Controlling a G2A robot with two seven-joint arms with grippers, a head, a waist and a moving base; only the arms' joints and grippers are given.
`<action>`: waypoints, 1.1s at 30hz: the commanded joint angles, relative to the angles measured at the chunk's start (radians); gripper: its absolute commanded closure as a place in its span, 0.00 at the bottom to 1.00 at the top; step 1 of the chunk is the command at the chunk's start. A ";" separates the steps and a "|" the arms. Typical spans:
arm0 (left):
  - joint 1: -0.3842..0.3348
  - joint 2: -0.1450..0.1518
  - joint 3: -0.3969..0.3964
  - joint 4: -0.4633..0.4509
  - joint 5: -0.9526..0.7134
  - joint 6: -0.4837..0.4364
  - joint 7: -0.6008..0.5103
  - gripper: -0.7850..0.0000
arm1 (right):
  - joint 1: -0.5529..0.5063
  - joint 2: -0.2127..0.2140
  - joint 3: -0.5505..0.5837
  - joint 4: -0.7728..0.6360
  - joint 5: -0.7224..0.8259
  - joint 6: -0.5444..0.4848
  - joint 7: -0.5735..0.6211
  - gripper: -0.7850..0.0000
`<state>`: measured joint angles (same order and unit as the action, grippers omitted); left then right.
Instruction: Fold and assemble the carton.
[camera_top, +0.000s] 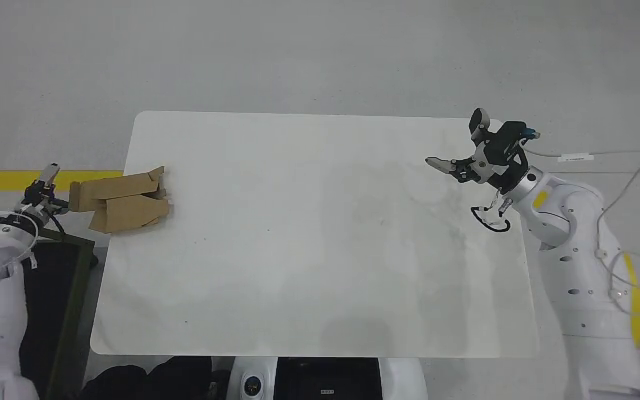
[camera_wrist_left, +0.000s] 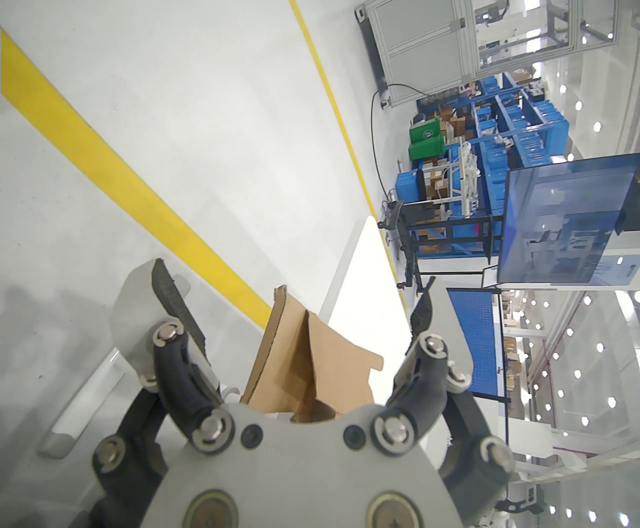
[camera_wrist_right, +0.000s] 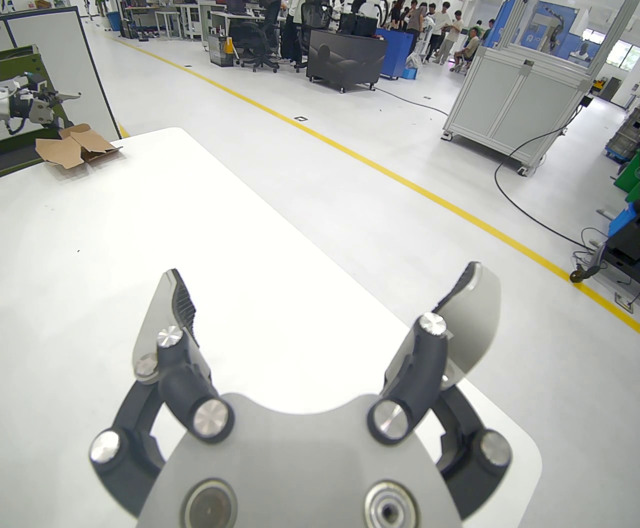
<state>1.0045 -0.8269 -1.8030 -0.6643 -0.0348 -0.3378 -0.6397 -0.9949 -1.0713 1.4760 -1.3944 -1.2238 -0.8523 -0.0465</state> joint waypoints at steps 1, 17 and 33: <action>0.009 -0.001 0.013 -0.003 0.023 0.017 0.000 0.00 | 0.000 0.000 0.000 0.000 0.000 0.000 0.000 0.00; -0.021 -0.012 0.032 0.083 -0.118 0.001 -0.163 1.00 | 0.000 0.000 0.000 0.000 0.000 0.000 0.000 0.00; -0.088 -0.012 0.013 0.022 -0.267 -0.006 -0.257 1.00 | 0.000 0.000 0.000 0.000 0.000 0.000 0.000 0.00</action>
<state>0.9201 -0.8400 -1.7859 -0.6302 -0.2839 -0.3425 -0.8830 -0.9949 -1.0713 1.4760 -1.3944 -1.2238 -0.8523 -0.0465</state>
